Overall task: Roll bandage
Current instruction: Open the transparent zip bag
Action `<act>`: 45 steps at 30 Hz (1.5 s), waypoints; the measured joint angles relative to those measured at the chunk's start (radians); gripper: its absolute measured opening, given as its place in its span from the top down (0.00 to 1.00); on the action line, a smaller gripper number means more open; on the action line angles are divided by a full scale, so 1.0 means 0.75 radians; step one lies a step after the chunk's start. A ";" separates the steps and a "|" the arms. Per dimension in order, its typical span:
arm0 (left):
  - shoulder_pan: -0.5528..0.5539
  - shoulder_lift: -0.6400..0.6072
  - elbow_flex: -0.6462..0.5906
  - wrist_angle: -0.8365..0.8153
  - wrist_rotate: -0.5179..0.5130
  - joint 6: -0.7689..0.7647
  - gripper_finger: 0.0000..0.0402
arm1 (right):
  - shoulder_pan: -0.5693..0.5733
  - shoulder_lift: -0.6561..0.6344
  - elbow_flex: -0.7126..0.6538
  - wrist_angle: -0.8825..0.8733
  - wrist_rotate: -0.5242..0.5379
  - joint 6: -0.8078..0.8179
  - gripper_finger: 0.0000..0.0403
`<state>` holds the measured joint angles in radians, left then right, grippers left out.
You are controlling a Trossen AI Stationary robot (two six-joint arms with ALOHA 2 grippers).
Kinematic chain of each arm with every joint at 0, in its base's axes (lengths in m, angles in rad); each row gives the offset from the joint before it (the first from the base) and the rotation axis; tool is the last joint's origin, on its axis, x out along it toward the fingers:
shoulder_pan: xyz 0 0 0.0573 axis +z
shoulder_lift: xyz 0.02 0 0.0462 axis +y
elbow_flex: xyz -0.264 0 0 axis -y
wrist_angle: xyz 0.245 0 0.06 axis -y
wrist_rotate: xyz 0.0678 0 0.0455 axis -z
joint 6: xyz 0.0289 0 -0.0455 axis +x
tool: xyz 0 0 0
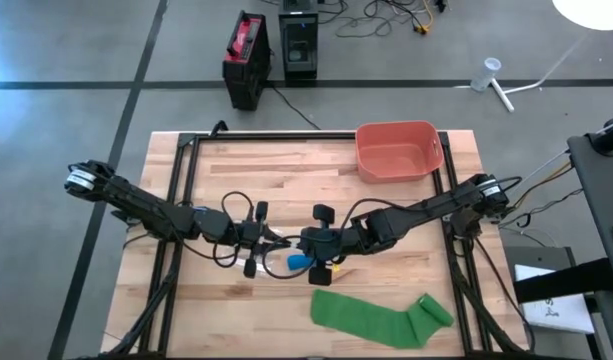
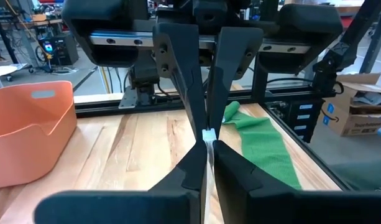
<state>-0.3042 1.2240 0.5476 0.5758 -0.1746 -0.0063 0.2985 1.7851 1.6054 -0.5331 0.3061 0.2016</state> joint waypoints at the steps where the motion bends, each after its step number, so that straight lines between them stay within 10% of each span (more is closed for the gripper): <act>1: 0.000 0.000 0.000 0.000 0.000 -0.002 0.96 | 0.000 0.000 0.000 0.001 0.000 0.000 0.99; 26: 0.001 0.001 -0.001 -0.002 -0.004 -0.044 0.78 | 0.001 0.001 -0.001 0.020 -0.004 -0.003 0.99; 45: 0.000 0.001 -0.001 0.000 -0.005 -0.045 1.00 | 0.005 -0.019 0.010 0.019 0.011 -0.040 0.89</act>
<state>-0.3041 1.2243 0.5468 0.5756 -0.1782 -0.0402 0.3021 1.7711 1.6131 -0.5187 0.3144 0.1718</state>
